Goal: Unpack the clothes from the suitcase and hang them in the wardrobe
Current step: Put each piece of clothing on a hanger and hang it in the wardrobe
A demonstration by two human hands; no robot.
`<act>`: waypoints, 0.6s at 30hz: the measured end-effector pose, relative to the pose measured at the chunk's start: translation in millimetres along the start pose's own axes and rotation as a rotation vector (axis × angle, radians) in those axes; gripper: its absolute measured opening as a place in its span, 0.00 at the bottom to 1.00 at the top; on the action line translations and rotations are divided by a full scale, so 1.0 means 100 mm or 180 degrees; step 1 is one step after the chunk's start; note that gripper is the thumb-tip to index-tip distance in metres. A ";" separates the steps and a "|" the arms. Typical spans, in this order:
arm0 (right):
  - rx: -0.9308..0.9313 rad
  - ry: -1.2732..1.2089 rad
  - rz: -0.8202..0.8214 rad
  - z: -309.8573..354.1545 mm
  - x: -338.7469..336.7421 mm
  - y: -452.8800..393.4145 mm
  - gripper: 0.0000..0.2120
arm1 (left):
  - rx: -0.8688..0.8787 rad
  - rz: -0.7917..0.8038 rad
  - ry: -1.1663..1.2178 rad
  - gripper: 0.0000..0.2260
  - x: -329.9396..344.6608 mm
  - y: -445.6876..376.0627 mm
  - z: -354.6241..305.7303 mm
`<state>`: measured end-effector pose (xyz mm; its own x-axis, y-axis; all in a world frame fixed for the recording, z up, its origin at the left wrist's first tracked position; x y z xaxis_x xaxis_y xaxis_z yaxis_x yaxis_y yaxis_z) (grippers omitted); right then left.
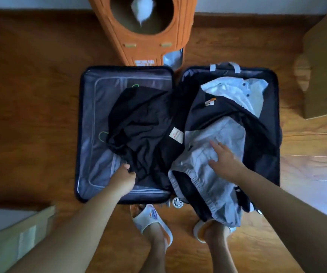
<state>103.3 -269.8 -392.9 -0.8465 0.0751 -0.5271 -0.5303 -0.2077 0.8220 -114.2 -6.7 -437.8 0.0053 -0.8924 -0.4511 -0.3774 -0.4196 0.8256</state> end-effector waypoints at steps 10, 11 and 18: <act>-0.0141 0.0416 0.0004 -0.10 1.11 -0.89 0.37 | -0.0013 -0.1128 0.0568 0.04 0.43 -1.29 0.75; -0.0137 0.0319 -0.0009 -0.12 1.14 -0.87 0.37 | 0.0013 -0.1031 0.0754 0.06 0.43 -1.27 0.74; -0.0346 -0.0280 0.0014 0.18 0.99 -0.31 0.37 | -0.0433 -0.0137 0.2523 0.10 0.33 -0.84 0.37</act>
<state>35.3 -238.0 -466.4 -0.8522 0.1582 -0.4988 -0.5224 -0.3124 0.7934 -117.1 5.2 -534.3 0.6922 -0.7058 -0.1510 -0.2459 -0.4273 0.8700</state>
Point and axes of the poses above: each hand's wrist, its own y-axis away from the middle knuckle, its own x-axis out of the palm, z = x × y, the point moved 1 cm from there along -y, towards the middle knuckle, and after that the axes turned 8 degrees about x, right-handed, at the moved point
